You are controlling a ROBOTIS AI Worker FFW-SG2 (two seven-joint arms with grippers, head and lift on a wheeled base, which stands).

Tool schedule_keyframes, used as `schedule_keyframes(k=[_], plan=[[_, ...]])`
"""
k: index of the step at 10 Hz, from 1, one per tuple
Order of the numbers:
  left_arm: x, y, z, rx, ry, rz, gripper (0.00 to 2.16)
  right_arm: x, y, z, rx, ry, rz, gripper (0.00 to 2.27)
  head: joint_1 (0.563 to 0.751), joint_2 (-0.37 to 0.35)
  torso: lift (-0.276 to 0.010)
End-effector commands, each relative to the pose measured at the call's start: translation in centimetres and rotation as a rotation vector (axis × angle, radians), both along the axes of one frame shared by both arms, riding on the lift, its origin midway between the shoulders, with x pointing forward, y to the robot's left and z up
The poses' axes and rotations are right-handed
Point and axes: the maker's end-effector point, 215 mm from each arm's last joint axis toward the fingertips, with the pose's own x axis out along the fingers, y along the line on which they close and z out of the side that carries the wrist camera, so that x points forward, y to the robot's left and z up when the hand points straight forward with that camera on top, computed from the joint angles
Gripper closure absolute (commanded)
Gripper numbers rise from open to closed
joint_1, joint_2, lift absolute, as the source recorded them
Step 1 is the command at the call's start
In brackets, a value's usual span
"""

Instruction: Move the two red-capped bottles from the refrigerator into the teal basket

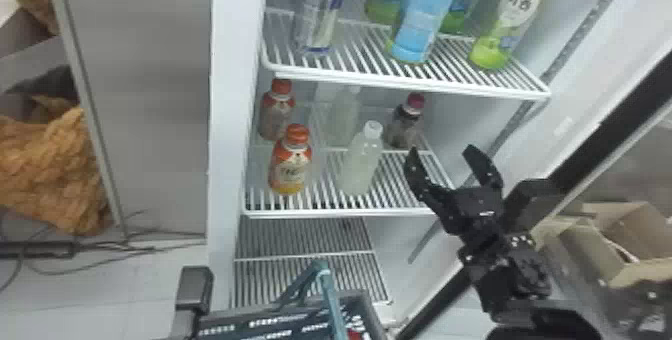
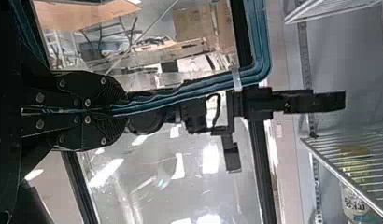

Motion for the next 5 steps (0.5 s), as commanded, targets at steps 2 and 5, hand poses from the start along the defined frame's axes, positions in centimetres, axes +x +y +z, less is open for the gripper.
schedule_keyframes(k=[2, 5], plan=[[-0.1, -0.1, 0.1, -0.003, -0.001, -0.004, 1.11, 2.7, -1.4, -2.9, 0.026, 0.035, -0.019, 0.02, 0.695, -0.35, -0.228], [-0.2, -0.2, 0.3, -0.009, 0.004, -0.009, 1.11, 6.2, -1.5, -5.0, 0.053, 0.073, -0.011, 0.02, 0.695, -0.35, -0.228]])
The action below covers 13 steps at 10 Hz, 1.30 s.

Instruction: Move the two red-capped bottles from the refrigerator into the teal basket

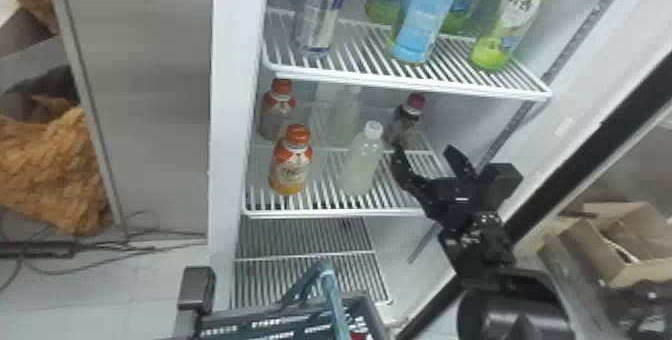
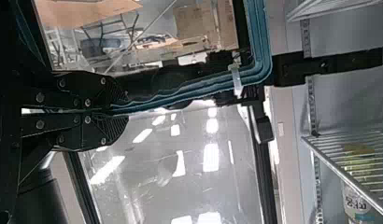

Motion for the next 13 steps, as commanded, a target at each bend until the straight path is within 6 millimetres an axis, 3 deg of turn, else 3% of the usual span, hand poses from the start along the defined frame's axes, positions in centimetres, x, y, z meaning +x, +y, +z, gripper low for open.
schedule_keyframes(k=[1, 5, 10, 13], plan=[[0.0, -0.1, 0.0, -0.003, 0.003, -0.001, 1.11, 1.3, -0.3, -0.9, 0.005, 0.019, -0.002, 0.02, 0.695, -0.35, -0.228], [0.0, -0.1, -0.1, 0.0, 0.004, 0.0, 1.11, 3.4, -2.1, -2.4, 0.001, 0.072, -0.048, 0.02, 0.695, -0.35, -0.228], [0.3, 0.0, -0.3, 0.001, 0.008, 0.011, 1.11, 7.5, -1.6, -1.2, -0.008, 0.091, -0.043, 0.01, 0.695, -0.35, -0.228], [0.2, -0.1, -0.2, -0.004, 0.01, 0.009, 1.11, 8.7, -2.5, -0.8, -0.011, 0.101, -0.067, 0.01, 0.695, -0.35, -0.228]])
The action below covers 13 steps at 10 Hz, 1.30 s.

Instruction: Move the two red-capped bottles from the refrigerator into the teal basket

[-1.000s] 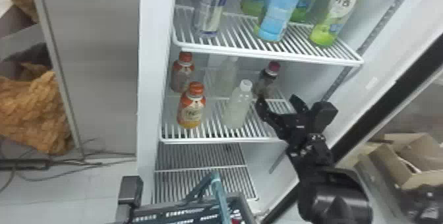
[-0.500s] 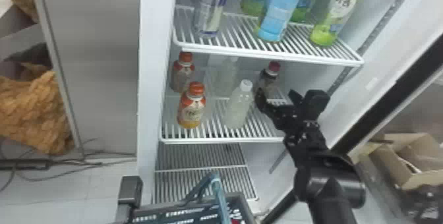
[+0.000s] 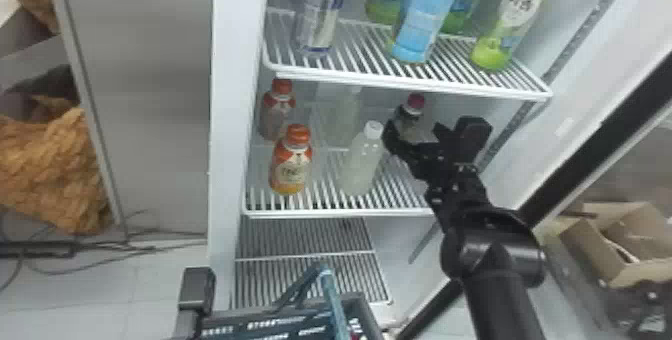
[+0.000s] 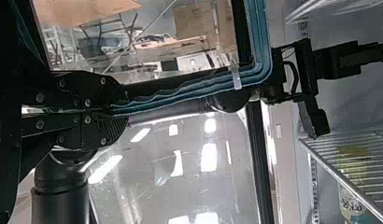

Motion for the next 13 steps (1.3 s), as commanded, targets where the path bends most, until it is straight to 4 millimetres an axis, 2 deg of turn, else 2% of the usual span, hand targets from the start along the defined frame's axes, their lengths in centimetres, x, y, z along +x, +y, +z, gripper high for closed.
schedule_keyframes(k=[1, 3, 8, 10, 12, 13], plan=[[0.0, 0.0, 0.1, -0.003, -0.001, 0.0, 1.11, 0.4, -0.4, -0.1, -0.004, 0.009, -0.011, 0.01, 0.695, -0.35, -0.228], [0.1, -0.1, 0.2, -0.003, -0.004, 0.0, 1.11, 1.1, -0.6, -1.1, -0.001, 0.042, -0.017, 0.01, 0.695, -0.35, -0.228], [0.2, 0.0, 0.2, -0.004, -0.002, 0.002, 1.11, 2.3, -1.0, -2.0, -0.006, 0.079, -0.038, 0.02, 0.695, -0.35, -0.228], [0.1, -0.1, 0.1, -0.002, -0.002, 0.0, 1.11, 2.7, -1.4, -1.7, -0.023, 0.082, -0.043, 0.22, 0.695, -0.35, -0.228], [0.1, -0.1, 0.1, -0.004, -0.001, 0.0, 1.11, 2.5, -1.3, -1.7, -0.021, 0.079, -0.042, 0.72, 0.695, -0.35, -0.228], [0.1, -0.1, 0.1, -0.004, -0.001, 0.0, 1.11, 2.3, -1.2, -1.6, -0.022, 0.074, -0.039, 0.72, 0.695, -0.35, -0.228]])
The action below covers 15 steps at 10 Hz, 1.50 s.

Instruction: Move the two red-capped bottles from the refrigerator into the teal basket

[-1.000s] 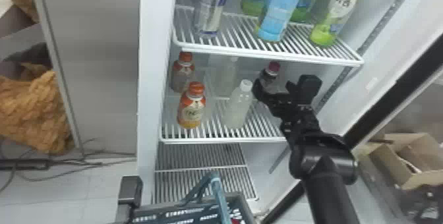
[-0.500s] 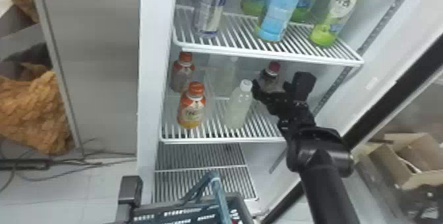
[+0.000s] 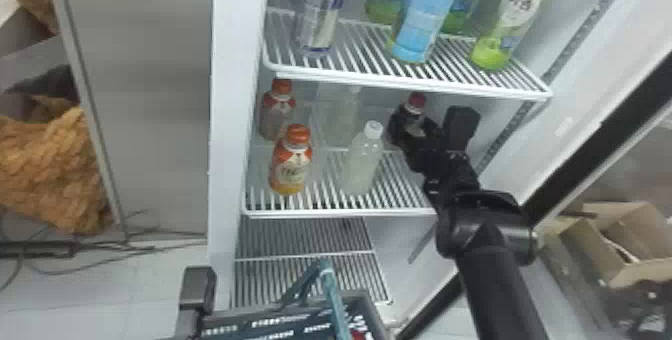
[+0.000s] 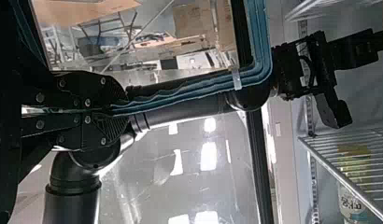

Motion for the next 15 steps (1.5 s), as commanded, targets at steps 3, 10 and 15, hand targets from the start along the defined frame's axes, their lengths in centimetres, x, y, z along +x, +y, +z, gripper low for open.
schedule_keyframes(k=[3, 10, 15], plan=[[0.0, 0.1, -0.1, 0.0, 0.002, 0.001, 1.11, -1.5, 1.0, 2.2, -0.008, -0.054, 0.021, 0.72, 0.695, -0.35, -0.228], [0.3, 0.3, 0.0, -0.003, 0.004, 0.012, 1.11, -11.9, 2.7, 7.1, -0.022, -0.114, 0.087, 0.72, 0.695, -0.35, -0.228], [0.5, 0.6, 0.0, -0.007, 0.01, 0.027, 1.11, -17.5, 4.3, 7.4, 0.037, -0.035, 0.158, 0.72, 0.695, -0.35, -0.228]])
